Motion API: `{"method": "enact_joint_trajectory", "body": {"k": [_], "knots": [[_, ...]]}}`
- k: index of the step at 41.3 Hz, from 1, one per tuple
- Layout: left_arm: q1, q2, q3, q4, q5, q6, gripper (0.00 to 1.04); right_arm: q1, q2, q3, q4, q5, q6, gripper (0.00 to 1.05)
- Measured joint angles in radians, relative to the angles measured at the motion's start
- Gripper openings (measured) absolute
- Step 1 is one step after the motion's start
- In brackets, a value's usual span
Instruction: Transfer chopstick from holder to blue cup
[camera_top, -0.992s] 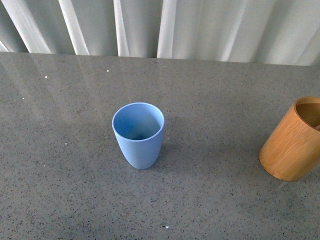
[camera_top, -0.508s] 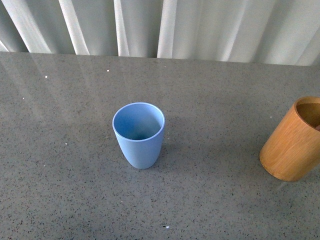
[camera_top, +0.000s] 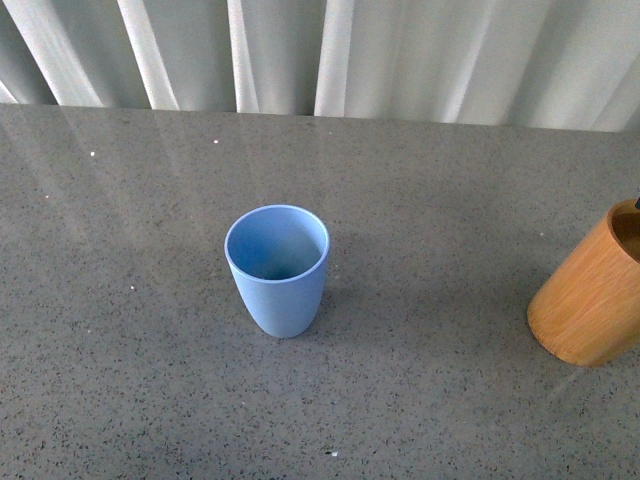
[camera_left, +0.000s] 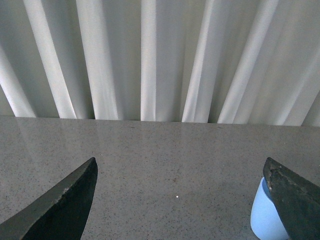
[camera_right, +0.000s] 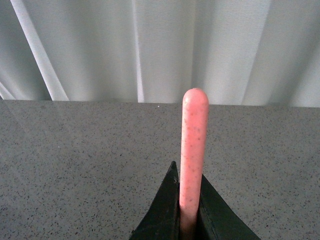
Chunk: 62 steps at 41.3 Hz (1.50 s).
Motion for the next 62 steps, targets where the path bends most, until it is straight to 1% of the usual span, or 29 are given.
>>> {"method": "enact_joint_trajectory", "body": {"k": [8, 10, 11, 15, 18, 25, 31, 40, 47, 56, 62], "knots": [[0.000, 0.000, 0.000, 0.000, 0.000, 0.000, 0.98, 0.001, -0.002, 0.000, 0.000, -0.006, 0.000, 0.02], [0.000, 0.000, 0.000, 0.000, -0.001, 0.000, 0.98, 0.031, -0.044, -0.014, -0.010, 0.012, 0.011, 0.02], [0.000, -0.001, 0.000, 0.000, -0.001, 0.000, 0.98, 0.068, -0.122, -0.033, -0.039, 0.024, 0.016, 0.02], [0.000, 0.000, 0.000, 0.000, 0.001, 0.000, 0.98, 0.162, -0.395, -0.010, -0.108, 0.006, 0.013, 0.02], [0.000, 0.000, 0.000, 0.000, -0.003, 0.000, 0.98, 0.193, -0.504, 0.016, -0.172, 0.013, 0.014, 0.02], [0.000, 0.000, 0.000, 0.000, -0.002, 0.000, 0.98, 0.240, -0.579, 0.055, -0.287, 0.024, 0.016, 0.02], [0.000, 0.000, 0.000, 0.000, -0.001, 0.000, 0.98, 0.274, -0.632, 0.095, -0.333, 0.032, 0.021, 0.02], [0.000, 0.000, 0.000, 0.000, -0.001, 0.000, 0.98, 0.344, -0.616, 0.176, -0.406, 0.031, 0.067, 0.02], [0.000, 0.000, 0.000, 0.000, -0.001, 0.000, 0.98, 0.389, -0.533, 0.217, -0.419, 0.028, 0.066, 0.02], [0.000, 0.000, 0.000, 0.000, -0.001, 0.000, 0.98, 0.477, -0.444, 0.280, -0.465, -0.011, 0.061, 0.02], [0.000, 0.000, 0.000, 0.000, -0.001, 0.000, 0.98, 0.508, -0.406, 0.320, -0.478, -0.024, 0.061, 0.02]]}}
